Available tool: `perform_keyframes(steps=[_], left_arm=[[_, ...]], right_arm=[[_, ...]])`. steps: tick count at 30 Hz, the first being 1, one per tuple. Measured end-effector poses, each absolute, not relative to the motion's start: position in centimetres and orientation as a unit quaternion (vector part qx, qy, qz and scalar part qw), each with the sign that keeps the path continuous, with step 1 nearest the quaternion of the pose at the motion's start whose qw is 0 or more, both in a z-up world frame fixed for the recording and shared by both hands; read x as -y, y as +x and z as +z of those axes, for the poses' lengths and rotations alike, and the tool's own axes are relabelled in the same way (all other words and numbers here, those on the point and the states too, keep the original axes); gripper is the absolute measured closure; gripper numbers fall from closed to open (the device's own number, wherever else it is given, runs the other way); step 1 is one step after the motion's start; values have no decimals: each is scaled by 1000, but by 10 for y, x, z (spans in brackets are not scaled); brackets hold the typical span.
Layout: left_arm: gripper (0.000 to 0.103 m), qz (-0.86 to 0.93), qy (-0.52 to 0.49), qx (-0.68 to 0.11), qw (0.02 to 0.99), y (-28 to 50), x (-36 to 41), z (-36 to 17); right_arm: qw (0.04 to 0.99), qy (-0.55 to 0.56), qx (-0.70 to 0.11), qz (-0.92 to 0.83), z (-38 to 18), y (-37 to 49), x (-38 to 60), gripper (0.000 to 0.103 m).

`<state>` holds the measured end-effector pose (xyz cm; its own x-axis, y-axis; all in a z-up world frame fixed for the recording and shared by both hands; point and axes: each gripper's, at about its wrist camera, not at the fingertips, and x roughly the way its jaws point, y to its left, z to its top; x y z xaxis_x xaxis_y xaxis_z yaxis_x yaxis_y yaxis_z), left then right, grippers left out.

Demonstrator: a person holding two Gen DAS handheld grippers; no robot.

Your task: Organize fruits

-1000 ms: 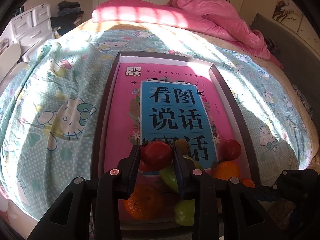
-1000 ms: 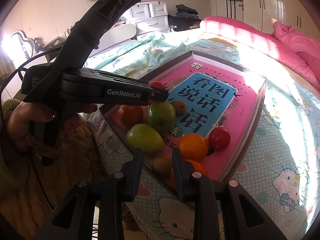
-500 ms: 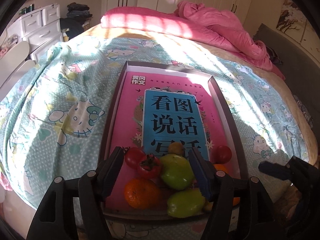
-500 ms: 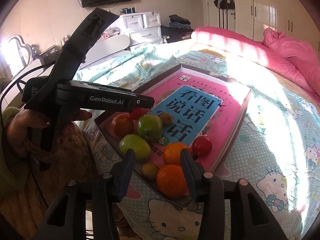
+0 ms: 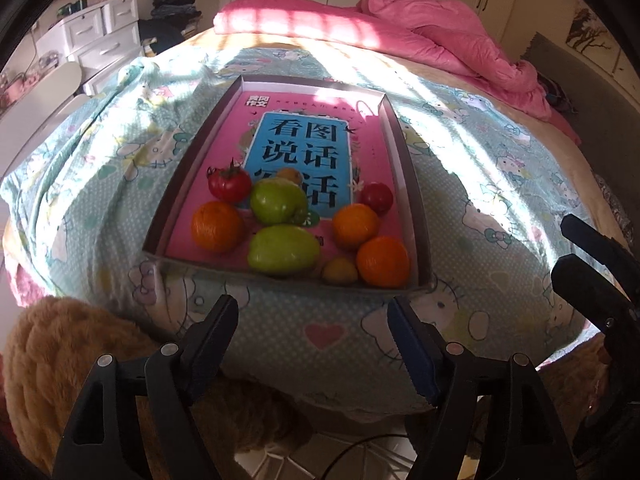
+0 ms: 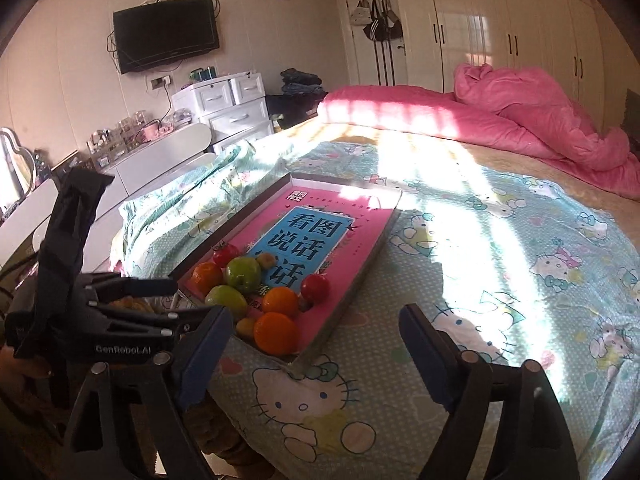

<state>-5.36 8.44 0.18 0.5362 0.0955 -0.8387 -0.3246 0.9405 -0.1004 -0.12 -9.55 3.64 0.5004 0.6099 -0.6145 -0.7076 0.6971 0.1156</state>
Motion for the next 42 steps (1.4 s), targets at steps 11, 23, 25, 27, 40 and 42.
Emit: perform_keyframes(steps=[11, 23, 25, 27, 40, 42], left_arm=[[25, 116, -107, -458, 875, -63, -63, 11], [25, 113, -91, -459, 877, -62, -58, 12], [25, 114, -90, -457, 878, -63, -58, 13], [25, 114, -89, -456, 878, -63, -57, 14], [25, 117, -92, -454, 878, -63, -60, 14], [25, 117, -91, -454, 879, -63, -60, 14]], right_arm=[[848, -74, -373, 369, 16, -22, 122, 4], [852, -97, -364, 363, 15, -23, 116, 2], [852, -97, -364, 363, 15, -23, 116, 2], [852, -96, -364, 363, 15, -23, 116, 2], [856, -84, -367, 354, 14, -19, 121, 2], [857, -84, -366, 354, 14, -19, 121, 2]])
